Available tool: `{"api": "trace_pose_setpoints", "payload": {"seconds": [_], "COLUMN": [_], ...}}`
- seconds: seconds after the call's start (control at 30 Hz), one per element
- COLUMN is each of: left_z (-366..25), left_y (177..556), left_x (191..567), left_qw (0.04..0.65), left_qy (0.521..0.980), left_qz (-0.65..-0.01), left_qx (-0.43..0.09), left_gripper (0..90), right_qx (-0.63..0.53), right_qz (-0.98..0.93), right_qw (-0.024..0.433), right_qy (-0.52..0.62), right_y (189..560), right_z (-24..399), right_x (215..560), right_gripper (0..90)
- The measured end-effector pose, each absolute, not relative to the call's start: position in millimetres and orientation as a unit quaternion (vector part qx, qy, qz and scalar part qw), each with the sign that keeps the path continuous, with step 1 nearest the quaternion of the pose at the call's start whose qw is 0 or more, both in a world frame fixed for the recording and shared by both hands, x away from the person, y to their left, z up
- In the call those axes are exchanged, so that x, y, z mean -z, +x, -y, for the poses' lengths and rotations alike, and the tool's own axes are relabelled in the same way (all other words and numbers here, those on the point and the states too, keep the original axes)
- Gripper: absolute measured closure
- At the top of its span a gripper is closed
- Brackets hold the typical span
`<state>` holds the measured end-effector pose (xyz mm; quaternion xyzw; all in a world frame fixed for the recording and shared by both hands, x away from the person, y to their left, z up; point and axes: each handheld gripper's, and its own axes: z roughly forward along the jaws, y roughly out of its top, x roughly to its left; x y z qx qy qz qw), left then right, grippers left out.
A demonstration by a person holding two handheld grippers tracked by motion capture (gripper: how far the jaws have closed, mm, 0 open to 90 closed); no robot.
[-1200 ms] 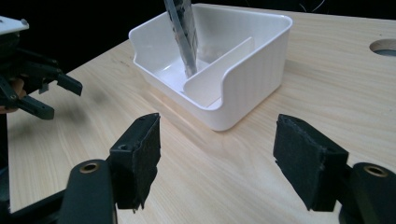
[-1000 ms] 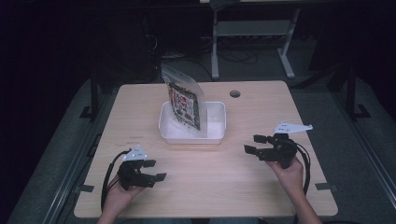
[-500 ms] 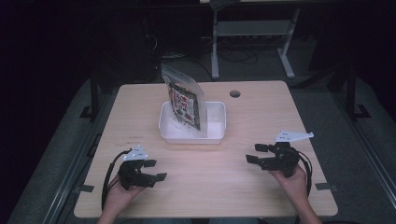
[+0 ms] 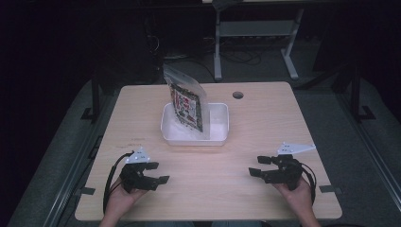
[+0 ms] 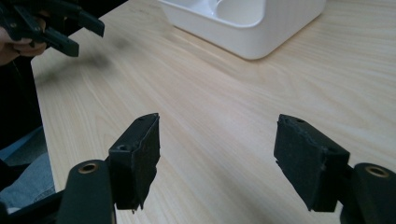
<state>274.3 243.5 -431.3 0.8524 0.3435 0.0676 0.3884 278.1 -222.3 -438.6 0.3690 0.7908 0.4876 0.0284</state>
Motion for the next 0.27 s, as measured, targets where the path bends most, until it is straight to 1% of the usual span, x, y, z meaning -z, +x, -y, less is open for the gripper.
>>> {"api": "trace_pose_setpoints", "payload": {"seconds": [0.1, 0.27], "left_z": [-243, -248], "left_y": [272, 270], "left_x": [431, 431], "left_qw": [0.387, 0.389], "left_qy": [0.855, 0.854], "left_qz": [-0.340, -0.337], "left_qx": [-0.069, -0.070], "left_gripper": [28.0, 28.0], "right_qx": [-0.478, -0.470], "right_qz": [-0.800, -0.808], "right_qw": [0.022, 0.025], "right_qy": [0.363, 0.354], "right_y": [275, 275], "right_z": [216, 204], "right_x": [442, 443], "right_gripper": [30.5, 30.3]}}
